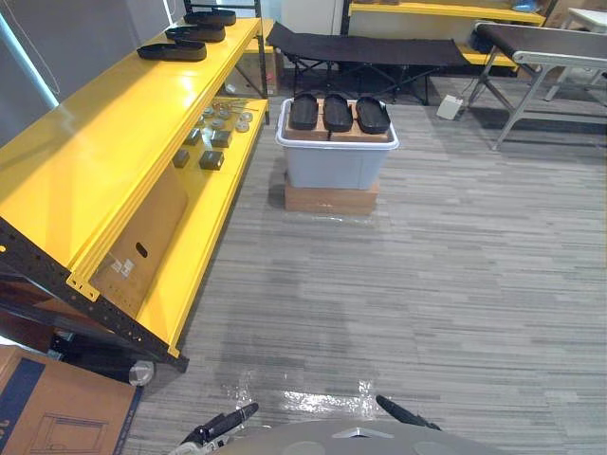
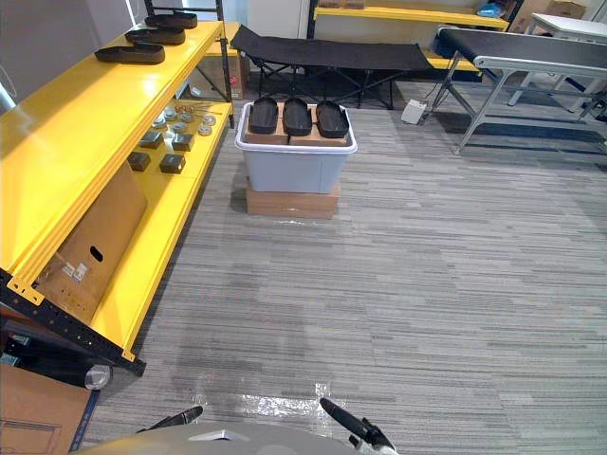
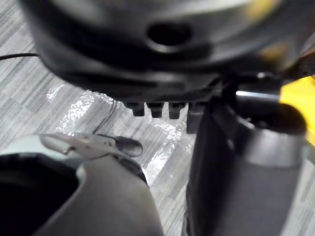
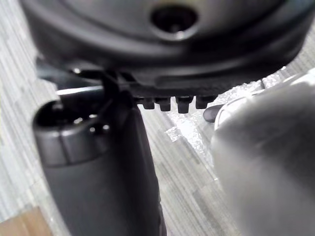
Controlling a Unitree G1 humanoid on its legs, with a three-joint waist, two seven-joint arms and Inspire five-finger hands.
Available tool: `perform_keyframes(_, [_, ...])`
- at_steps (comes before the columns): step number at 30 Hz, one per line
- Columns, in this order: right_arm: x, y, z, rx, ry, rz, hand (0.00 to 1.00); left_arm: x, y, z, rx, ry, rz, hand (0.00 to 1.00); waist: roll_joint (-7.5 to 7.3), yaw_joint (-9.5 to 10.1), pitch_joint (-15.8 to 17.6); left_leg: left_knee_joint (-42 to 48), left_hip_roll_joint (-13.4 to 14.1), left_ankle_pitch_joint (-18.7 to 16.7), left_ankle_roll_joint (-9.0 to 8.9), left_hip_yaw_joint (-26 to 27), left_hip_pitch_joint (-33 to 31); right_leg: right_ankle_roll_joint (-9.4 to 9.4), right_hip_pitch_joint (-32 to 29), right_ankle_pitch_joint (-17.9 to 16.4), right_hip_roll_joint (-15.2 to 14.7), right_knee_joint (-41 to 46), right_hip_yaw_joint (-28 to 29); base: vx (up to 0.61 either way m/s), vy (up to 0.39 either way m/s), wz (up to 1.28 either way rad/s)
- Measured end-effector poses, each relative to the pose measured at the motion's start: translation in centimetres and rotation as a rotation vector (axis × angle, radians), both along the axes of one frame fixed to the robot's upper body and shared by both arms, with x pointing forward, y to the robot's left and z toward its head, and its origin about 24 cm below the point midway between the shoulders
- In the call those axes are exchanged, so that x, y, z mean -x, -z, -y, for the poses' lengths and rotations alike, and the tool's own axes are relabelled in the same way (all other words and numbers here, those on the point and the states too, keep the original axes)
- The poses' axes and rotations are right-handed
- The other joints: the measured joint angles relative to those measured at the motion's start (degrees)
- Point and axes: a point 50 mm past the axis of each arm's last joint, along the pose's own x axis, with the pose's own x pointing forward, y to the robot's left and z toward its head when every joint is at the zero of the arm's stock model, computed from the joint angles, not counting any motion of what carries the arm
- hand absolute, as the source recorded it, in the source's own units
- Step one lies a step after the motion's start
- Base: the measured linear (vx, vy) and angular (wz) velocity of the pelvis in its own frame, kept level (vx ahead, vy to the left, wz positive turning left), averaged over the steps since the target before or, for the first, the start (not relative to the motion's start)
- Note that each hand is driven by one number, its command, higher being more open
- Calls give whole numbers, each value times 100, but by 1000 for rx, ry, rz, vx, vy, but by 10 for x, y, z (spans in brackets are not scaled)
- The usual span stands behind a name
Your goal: Walk over and take three plastic housings, then place them on the shelf
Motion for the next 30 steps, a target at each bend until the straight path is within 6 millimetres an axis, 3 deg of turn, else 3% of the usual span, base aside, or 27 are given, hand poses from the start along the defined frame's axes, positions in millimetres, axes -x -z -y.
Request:
perform_keyframes(5, [-45,-10,-7,43,-125,141,100,-23,-4,2,2,111,81,100,25,-66,17,-3,6,23,-10,-14,-16,1,-41,-2,3,5,-19,-76,6,2])
perform_keyframes(9, [-63,-16,-6,70,-182,197,100,-43,-9,9,24,171,170,100,18,-72,24,-4,-4,33,7,-23,-150,21,-172,13,0,0,-21,-50,27,2])
perform_keyframes(15, [-63,-17,-3,64,-149,201,100,-51,-10,17,44,202,188,100,-54,-120,105,0,-10,59,47,-17,-174,28,-169,32,-2,-6,-17,30,15,-1])
perform_keyframes(20, [-62,-16,-2,69,-124,183,100,-48,-9,17,54,199,179,100,6,-226,148,2,-11,54,38,-9,-108,28,-93,32,-1,-20,-32,6,2,0])
perform_keyframes(30, [-41,-9,2,35,-35,103,100,-41,-6,14,57,118,159,100,27,-241,148,-2,-4,48,29,-4,-67,32,-56,33,-3,-7,-43,-44,13,0])
